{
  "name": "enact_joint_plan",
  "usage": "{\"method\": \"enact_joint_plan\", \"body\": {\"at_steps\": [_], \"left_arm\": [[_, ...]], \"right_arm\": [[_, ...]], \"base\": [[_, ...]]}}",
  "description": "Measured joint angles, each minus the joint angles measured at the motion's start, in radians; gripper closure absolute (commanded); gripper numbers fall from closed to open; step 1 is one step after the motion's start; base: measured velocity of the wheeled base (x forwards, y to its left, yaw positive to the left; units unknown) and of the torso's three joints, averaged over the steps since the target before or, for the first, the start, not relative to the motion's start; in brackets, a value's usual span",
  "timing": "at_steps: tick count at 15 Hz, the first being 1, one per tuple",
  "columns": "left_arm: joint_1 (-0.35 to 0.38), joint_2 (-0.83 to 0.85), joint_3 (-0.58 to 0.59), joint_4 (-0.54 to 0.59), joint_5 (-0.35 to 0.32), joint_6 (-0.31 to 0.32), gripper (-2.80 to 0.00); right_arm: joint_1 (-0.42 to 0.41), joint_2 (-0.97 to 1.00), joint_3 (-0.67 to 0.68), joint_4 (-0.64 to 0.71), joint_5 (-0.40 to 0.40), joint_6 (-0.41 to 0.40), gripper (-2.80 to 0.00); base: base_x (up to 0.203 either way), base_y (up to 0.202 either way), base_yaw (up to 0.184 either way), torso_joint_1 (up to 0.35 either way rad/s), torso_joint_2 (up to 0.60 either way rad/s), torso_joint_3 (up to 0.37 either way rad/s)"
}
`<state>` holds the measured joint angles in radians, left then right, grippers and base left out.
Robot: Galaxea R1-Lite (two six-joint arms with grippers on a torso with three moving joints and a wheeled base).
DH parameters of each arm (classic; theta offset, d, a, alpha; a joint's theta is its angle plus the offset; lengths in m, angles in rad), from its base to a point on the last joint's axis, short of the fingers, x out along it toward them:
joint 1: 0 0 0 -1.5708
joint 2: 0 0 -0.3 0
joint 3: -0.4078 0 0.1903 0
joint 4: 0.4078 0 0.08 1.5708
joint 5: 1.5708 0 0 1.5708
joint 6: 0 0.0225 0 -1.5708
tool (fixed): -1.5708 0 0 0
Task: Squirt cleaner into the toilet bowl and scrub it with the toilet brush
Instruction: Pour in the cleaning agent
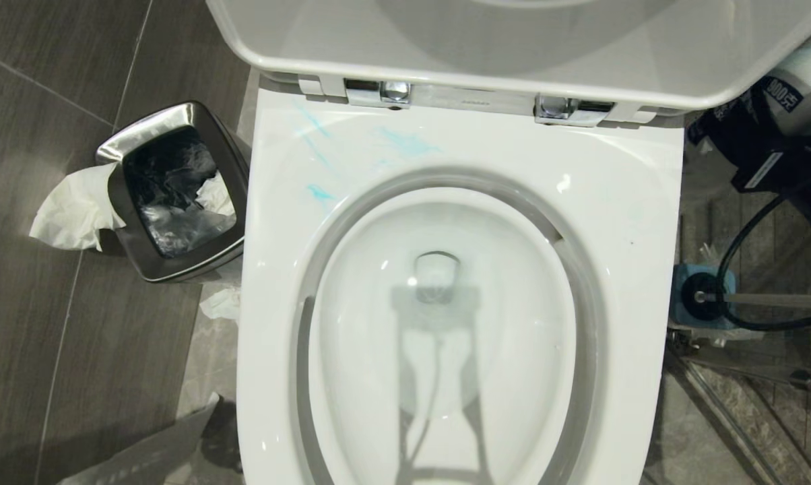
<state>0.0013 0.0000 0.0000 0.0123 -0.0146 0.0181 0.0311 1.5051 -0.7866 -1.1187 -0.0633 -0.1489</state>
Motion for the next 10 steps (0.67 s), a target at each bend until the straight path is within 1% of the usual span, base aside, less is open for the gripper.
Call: {"method": "enact_joint_plan", "body": {"at_steps": [4,8,10], "left_arm": [[0.000,0.000,0.000,0.000,0.001,0.000,0.00],[0.000,0.000,0.000,0.000,0.001,0.000,0.00],[0.000,0.000,0.000,0.000,0.001,0.000,0.00]], "right_arm": [[0.001,-0.135,-0.002,0.199,-0.026,0.003,0.00],[0.001,-0.246,-0.012,0.312,-0.044,-0.002,0.00],[0.000,-0.308,-0.031,0.418,-0.054,-0.002,0.00]], "base": [[0.000,0.000,0.000,0.000,0.00,0.000],[0.000,0.000,0.000,0.000,0.00,0.000],[0.000,0.000,0.000,0.000,0.00,0.000]]}}
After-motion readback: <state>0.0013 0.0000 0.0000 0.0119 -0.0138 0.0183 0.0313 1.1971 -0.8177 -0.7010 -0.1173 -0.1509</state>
